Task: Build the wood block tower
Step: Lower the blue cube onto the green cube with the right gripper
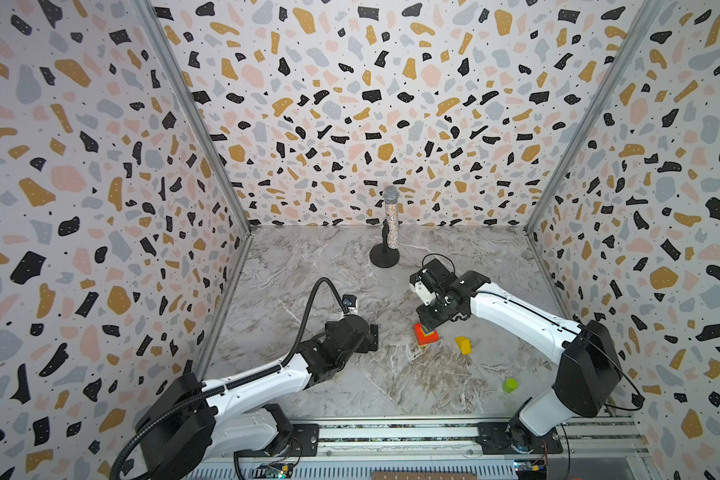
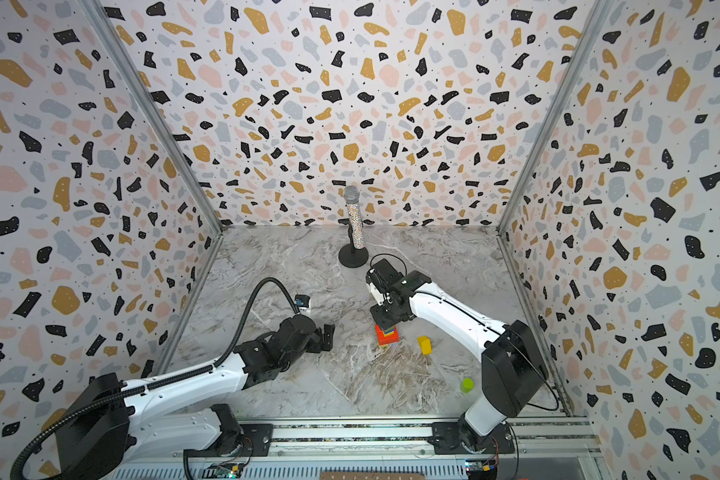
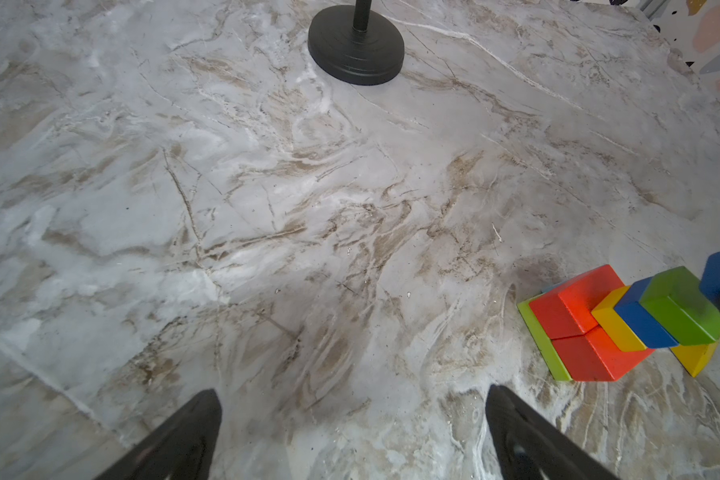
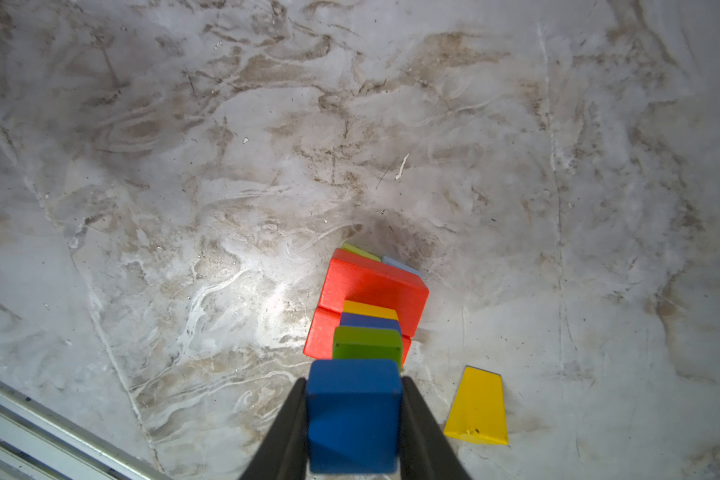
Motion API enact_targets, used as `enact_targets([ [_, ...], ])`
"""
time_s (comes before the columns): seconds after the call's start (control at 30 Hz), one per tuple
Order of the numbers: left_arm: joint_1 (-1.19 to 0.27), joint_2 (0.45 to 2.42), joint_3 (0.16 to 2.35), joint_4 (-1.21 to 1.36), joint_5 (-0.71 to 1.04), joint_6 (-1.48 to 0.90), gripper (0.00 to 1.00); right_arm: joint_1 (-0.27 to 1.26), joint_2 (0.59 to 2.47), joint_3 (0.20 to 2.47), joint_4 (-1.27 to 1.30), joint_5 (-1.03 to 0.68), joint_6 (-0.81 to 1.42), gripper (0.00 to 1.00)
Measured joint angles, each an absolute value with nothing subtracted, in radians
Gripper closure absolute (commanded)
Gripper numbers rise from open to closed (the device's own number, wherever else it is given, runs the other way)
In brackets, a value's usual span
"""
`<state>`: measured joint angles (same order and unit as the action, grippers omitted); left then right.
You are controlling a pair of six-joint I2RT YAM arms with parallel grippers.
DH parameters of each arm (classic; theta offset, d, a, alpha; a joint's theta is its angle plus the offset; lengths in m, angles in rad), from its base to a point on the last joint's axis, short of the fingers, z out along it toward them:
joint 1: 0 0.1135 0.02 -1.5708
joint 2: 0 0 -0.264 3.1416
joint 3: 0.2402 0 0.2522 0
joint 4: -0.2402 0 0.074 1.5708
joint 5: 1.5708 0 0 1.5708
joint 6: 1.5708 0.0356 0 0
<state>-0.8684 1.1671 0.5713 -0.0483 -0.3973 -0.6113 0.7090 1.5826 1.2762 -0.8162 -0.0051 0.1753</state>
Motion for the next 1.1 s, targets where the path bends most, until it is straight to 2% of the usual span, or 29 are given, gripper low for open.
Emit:
enact_targets([
  [1.1,-0.872,1.167,0.571,-0.048,-0.397,-0.618,0.0,0.709,1.591,1.261,-0.8,0.011,0.175,0.65],
])
